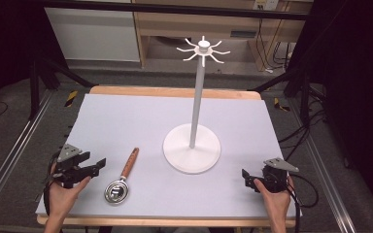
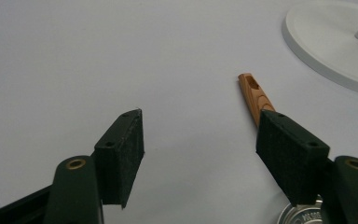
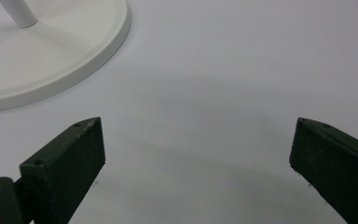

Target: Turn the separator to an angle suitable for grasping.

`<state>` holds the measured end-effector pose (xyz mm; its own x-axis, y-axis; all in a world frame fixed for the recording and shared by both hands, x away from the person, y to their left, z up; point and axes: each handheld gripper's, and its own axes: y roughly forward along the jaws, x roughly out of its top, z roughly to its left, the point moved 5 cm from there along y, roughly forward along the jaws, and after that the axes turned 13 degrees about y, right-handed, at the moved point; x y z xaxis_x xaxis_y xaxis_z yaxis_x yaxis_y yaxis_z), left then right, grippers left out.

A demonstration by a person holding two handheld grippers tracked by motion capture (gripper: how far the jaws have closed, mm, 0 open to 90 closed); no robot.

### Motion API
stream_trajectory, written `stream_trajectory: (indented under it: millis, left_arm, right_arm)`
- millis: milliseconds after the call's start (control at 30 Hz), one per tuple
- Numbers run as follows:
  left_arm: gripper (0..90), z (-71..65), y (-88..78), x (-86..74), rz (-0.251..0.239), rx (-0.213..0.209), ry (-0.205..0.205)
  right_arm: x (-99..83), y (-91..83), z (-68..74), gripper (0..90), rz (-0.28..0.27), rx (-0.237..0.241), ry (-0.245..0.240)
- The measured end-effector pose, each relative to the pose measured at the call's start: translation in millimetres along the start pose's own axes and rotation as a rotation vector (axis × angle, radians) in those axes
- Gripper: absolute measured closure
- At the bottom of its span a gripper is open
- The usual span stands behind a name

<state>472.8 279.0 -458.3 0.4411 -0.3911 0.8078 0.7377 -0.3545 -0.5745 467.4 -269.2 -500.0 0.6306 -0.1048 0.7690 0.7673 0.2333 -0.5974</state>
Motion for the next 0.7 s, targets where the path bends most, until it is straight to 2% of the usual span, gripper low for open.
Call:
stream_trajectory:
  millis: [200,700]
  left_arm:
    - [31.8,-9.6,3.1,6.4,0.011,-0.018,0.028]
    - [31.2,-22.1,10.2,15.3,0.04,-0.047,0.068]
  right_arm:
    - [-1.3,2.6,0.4,3.8,0.013,-0.003,-0.021]
    - [-1.5,3.3,1.4,5.3,0.018,0.013,-0.009]
